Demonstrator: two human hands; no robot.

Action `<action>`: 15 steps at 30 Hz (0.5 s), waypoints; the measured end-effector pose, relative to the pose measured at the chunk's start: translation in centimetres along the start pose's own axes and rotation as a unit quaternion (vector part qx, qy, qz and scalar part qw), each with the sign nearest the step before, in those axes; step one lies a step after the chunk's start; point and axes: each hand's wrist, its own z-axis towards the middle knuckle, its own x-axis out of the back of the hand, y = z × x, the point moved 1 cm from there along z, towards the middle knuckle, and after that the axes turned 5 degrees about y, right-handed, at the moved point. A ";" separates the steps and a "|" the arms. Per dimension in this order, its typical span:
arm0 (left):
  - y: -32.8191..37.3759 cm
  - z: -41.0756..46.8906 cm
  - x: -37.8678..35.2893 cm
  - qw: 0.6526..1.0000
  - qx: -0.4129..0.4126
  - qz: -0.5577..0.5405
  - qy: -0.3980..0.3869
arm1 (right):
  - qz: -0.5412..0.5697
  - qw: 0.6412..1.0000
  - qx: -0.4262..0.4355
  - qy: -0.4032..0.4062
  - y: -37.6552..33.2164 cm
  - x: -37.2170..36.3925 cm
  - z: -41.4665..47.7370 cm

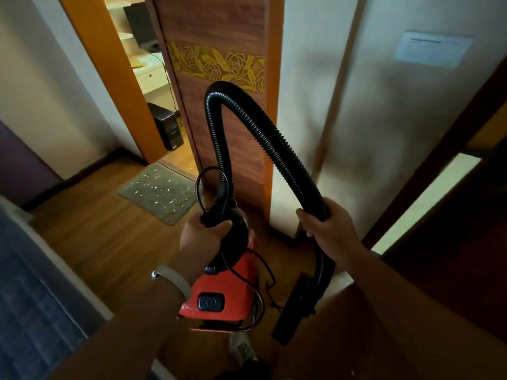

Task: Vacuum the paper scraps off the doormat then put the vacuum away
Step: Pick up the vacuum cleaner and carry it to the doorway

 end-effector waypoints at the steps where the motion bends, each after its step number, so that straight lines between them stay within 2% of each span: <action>1: 0.1 1.9 0.1 1.000 0.000 -0.003 -0.003 | 0.000 1.000 0.007 -0.004 -0.3 -1.2 1.7; 4: 0.5 7.3 0.7 1.000 -0.003 -0.001 -0.006 | -0.017 0.999 0.016 -0.025 -1.8 -5.0 6.4; 8: 1.8 14.3 2.1 1.000 -0.011 0.010 0.010 | -0.019 1.000 0.009 -0.003 -3.2 -9.6 12.9; 12: 2.3 19.0 4.0 0.999 -0.022 0.027 0.037 | -0.006 0.999 0.006 -0.041 -3.7 -13.9 17.4; 15: 2.5 22.7 5.4 0.997 -0.008 0.033 0.068 | -0.017 0.997 0.036 -0.066 -4.8 -17.1 20.9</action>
